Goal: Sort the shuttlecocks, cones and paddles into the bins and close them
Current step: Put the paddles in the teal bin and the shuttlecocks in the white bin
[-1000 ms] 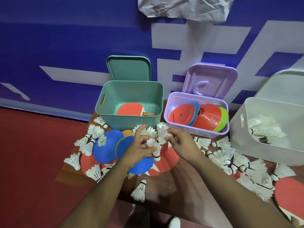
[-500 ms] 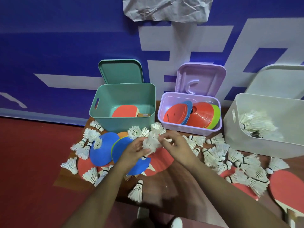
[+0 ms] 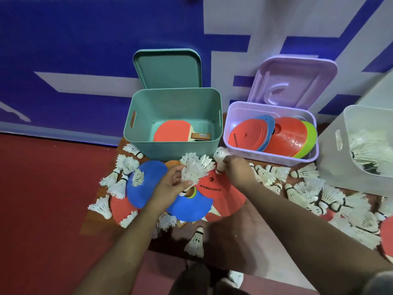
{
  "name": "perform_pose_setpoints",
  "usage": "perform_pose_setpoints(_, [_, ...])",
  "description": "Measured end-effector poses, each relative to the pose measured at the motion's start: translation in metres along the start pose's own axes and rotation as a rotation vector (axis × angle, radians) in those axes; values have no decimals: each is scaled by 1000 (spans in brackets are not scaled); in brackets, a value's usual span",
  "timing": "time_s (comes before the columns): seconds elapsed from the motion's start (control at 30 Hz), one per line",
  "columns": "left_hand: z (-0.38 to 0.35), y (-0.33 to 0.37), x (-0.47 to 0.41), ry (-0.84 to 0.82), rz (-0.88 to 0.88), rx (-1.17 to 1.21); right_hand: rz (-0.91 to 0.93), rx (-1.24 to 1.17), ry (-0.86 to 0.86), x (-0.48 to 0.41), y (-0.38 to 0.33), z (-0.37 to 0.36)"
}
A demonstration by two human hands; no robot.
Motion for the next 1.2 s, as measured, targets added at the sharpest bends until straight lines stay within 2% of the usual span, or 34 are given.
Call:
perform_pose_setpoints(0.1, [-3, 1, -6, -60, 4, -37, -9, -116, 176, 19, 0, 32])
perform_pose_setpoints(0.17, [-5, 4, -9, -71, -4, -59, -50, -316, 293, 36, 1, 55])
perform_pose_setpoints(0.27, [-22, 16, -13, -145, -45, -97, -64, -602, 359, 58, -12, 73])
perform_pose_setpoints(0.43, [-74, 35, -20, -287, -100, -108, -45, -421, 209, 82, -26, 56])
perform_pose_setpoints(0.53, [-96, 32, -22, -352, -75, -81, -76, -554, 364, 103, -9, 74])
perform_pose_setpoints(0.63, [-106, 28, -22, -345, -63, -32, -249, -526, 532, 127, 43, 93])
perform_pose_setpoints(0.7, [-109, 21, -21, -323, -48, -4, -379, -306, 436, 136, 83, 84])
perform_pose_setpoints(0.77, [-112, 12, -18, -309, -17, 11, -406, -119, 237, 134, 109, 60])
perform_pose_setpoints(0.9, [-115, -2, -10, -247, 17, 17, -429, 42, -2, 124, 143, 19])
perform_pose_setpoints(1.07, [-128, -13, 0, -160, 9, 57, -368, 211, -54, 110, 164, 7])
perform_pose_setpoints(1.2, [-136, -17, 13, -94, -5, 80, -266, 243, -42, 108, 170, 13])
Point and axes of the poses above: each hand's wrist, its own x-axis away from the middle knuckle, its own z-axis out of the back of the hand, y = z × x, the point moved 10 cm from there along -x, towards the middle knuckle, and after that the axes turned 6 degrees about z, right-handed, at the moved point
